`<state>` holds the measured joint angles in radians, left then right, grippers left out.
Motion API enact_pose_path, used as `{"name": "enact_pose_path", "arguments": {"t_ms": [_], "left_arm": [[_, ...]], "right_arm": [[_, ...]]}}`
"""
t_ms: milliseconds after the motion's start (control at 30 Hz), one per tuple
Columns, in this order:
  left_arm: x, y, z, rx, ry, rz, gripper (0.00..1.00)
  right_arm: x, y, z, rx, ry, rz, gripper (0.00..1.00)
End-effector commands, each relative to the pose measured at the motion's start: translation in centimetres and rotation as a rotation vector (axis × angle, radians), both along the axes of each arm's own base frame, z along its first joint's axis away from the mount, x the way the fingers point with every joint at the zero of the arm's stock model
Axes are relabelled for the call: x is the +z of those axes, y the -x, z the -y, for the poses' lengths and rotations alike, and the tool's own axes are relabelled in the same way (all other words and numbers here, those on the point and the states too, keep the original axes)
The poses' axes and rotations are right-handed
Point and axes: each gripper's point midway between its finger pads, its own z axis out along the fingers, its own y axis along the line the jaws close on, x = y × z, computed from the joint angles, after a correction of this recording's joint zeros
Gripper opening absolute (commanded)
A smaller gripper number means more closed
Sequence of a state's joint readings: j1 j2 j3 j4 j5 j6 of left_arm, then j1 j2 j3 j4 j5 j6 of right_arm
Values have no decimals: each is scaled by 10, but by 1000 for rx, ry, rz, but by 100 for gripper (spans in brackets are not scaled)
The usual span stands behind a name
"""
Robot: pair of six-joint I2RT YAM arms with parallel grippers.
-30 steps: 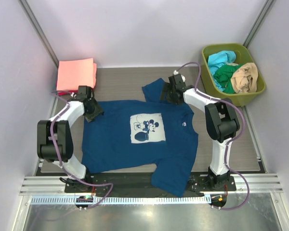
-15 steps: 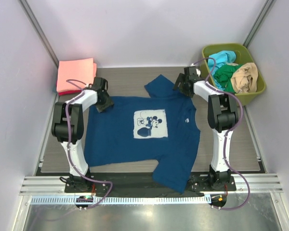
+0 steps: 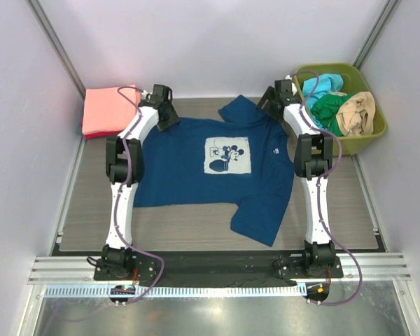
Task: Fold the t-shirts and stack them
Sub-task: Fold the tshirt
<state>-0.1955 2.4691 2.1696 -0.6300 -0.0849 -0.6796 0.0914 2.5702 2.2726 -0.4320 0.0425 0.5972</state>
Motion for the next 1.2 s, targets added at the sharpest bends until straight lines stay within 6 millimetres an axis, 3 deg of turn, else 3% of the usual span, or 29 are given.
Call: {"name": "enact_pose_path", "arguments": {"t_ms": [0, 33, 100, 133, 200, 233, 267, 300, 333, 367, 400, 433, 467, 500, 567, 600, 633, 667, 700, 767, 800, 833, 900, 967, 1000, 1167], "left_arm": [[50, 8, 4, -45, 4, 15, 52], [77, 18, 7, -56, 9, 47, 52], [102, 30, 9, -62, 10, 86, 54], [120, 39, 10, -66, 17, 111, 54], [158, 69, 0, -53, 14, 161, 55], [164, 81, -6, -40, 5, 170, 56], [180, 108, -15, -29, -3, 188, 57], [181, 120, -24, -11, -19, 197, 57], [182, 133, -32, 10, -16, 202, 57], [188, 147, -38, 28, -8, 218, 58], [176, 176, -48, 43, -2, 199, 59], [176, 188, -62, 79, 9, 205, 58], [167, 202, -70, 110, 26, 189, 59], [156, 226, -85, 155, 38, 185, 59], [137, 249, -95, 206, 70, 166, 59], [143, 259, -102, 233, 83, 207, 59], [114, 277, -104, 248, 84, 149, 59], [109, 284, -106, 262, 90, 150, 59], [100, 293, -108, 293, 98, 134, 59], [79, 314, -117, 353, 92, 111, 59], [81, 316, -117, 375, 113, 140, 59], [65, 324, -118, 386, 113, 117, 59], [58, 327, -121, 420, 115, 127, 59], [44, 333, -123, 442, 106, 112, 58], [40, 332, -126, 458, 99, 120, 58], [19, 334, -130, 503, 87, 80, 58]], "right_arm": [[16, 2, -14, 55, -63, -8, 81], [41, 2, -16, 72, -58, 31, 81], [65, 7, -18, 83, -42, 61, 82], [93, 15, -21, 89, -33, 93, 82], [117, 26, -23, 98, -24, 117, 83], [140, 39, -24, 105, -18, 140, 83], [154, 48, -26, 113, -12, 156, 83], [148, 62, -27, 121, -3, 128, 84], [156, 71, -25, 125, 7, 130, 84], [191, 88, -27, 135, 13, 181, 84], [191, 102, -27, 140, 17, 158, 84], [180, 121, -26, 148, 22, 115, 84], [195, 143, -20, 130, 48, 113, 84], [176, 163, -20, 135, 70, 53, 84], [166, 194, -19, 144, 94, -2, 84], [155, 226, -19, 162, 113, -46, 84], [147, 242, -19, 168, 122, -68, 84], [141, 259, -19, 174, 128, -79, 84], [125, 290, -16, 185, 141, -113, 84], [111, 321, -18, 202, 148, -137, 84], [100, 347, -17, 207, 122, -155, 84], [93, 360, -17, 211, 104, -163, 84], [70, 388, -16, 220, 76, -204, 84], [75, 404, -21, 231, 21, -171, 84], [64, 417, -25, 253, -11, -198, 84], [60, 438, -26, 220, -75, -186, 84]]}}
